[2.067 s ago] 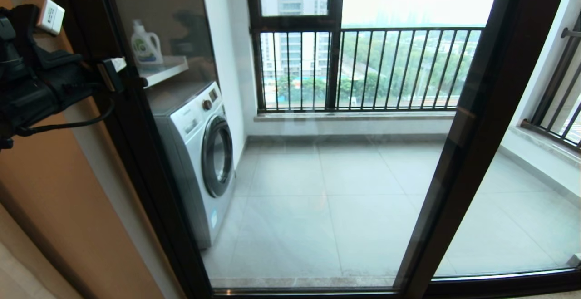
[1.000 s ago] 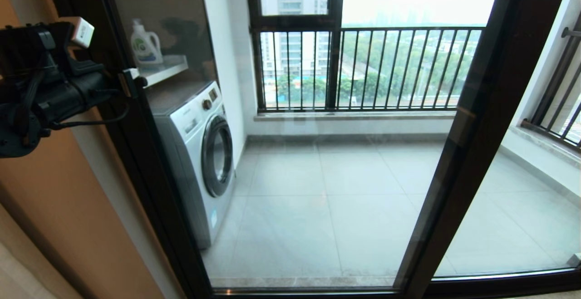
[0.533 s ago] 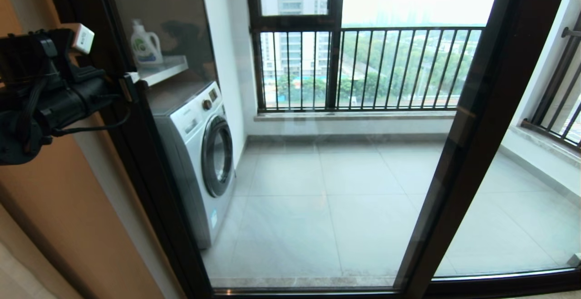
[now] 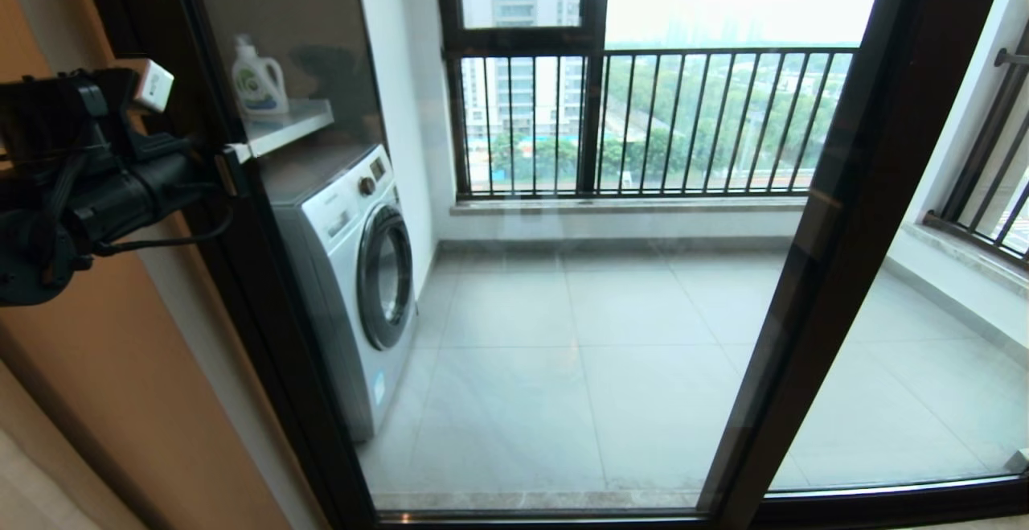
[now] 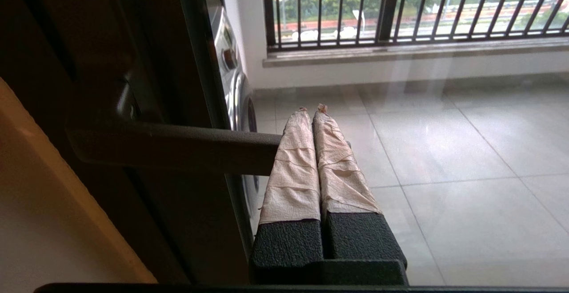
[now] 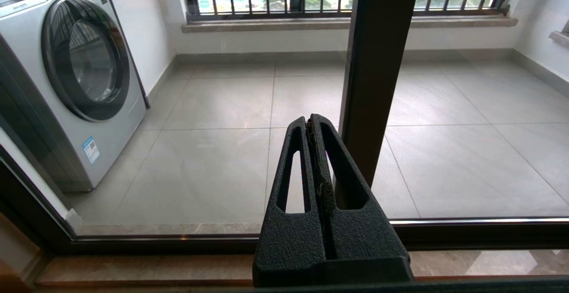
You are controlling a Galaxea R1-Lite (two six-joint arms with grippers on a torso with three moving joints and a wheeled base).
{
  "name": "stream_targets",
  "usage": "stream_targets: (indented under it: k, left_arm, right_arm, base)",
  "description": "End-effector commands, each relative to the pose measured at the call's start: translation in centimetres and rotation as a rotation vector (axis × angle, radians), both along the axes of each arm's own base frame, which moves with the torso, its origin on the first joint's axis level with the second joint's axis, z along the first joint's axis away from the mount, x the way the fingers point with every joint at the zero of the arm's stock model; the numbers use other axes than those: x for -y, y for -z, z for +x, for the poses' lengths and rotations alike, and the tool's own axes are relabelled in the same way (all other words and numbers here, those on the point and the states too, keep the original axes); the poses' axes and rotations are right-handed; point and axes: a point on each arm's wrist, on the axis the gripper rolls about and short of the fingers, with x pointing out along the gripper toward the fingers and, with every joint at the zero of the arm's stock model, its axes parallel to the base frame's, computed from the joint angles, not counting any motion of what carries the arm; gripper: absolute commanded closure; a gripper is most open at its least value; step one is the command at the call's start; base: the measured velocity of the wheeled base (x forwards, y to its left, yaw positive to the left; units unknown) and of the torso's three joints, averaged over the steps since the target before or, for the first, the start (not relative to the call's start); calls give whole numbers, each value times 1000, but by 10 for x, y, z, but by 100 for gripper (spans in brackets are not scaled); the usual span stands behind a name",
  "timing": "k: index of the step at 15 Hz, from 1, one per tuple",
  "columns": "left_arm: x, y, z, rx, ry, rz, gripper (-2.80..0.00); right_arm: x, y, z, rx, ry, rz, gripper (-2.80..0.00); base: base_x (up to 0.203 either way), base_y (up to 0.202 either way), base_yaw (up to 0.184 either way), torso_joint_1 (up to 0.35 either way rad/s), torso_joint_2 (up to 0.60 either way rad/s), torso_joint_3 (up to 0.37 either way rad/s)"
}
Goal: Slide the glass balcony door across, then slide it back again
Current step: Open the slid door
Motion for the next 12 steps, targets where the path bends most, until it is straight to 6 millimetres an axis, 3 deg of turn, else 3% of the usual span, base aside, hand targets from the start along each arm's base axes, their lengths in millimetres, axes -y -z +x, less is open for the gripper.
stream_targets:
  k: [1,6,12]
  left_arm:
    - [0,4,1,-10,0,-2,0]
    - [-2,12,1,-36,-6,-3,0]
    - [-23,32,-7,-32,-65,-5,0]
  right_arm:
    - [0,3,1,-12,-1,0,0]
    - [0,3,1,-12,-1,-1,0]
    - [0,3,1,-11,-1,0,0]
  base:
    - [0,0,0,0,0,0]
    - [0,0,0,0,0,0]
    - [0,0,0,0,0,0]
